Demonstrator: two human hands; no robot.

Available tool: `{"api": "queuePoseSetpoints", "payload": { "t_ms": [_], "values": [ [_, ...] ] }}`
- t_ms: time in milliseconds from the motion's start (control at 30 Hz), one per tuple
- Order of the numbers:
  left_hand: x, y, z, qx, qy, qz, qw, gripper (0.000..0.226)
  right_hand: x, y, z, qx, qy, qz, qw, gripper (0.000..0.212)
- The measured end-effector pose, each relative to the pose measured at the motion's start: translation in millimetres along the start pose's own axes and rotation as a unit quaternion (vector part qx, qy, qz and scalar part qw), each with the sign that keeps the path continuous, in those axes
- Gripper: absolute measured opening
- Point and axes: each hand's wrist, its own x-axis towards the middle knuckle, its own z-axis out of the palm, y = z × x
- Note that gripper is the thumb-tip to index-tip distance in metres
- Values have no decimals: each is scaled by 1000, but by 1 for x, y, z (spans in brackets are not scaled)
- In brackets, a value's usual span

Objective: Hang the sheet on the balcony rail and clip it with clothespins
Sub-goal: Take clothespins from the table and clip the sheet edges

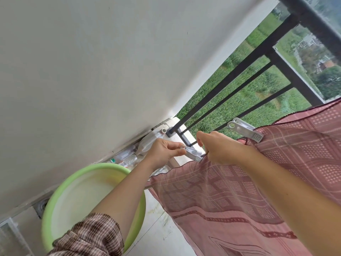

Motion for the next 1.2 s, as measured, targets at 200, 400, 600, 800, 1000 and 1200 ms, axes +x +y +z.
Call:
{"api": "queuePoseSetpoints", "payload": {
  "t_ms": [200,400,600,800,1000,1200],
  "values": [
    [1,3,6,-1,-20,1,1000,16,2,-3,0,-23,11,-10,1000,33],
    [0,-1,2,18,-16,-1,1000,16,7,-5,9,-13,13,-4,1000,28],
    [-2,2,11,69,-12,1,998,18,10,-1,9,6,21,-1,1000,28],
    [3,-11,8,119,3,-2,993,20,9,2,12,16,26,-4,1000,31],
    [8,-20,6,115,2,-5,993,27,10,0,11,3,26,-5,1000,26],
    [6,-19,8,61,-46,-46,996,41,8,-3,10,-14,24,-6,1000,28]
  ]
}}
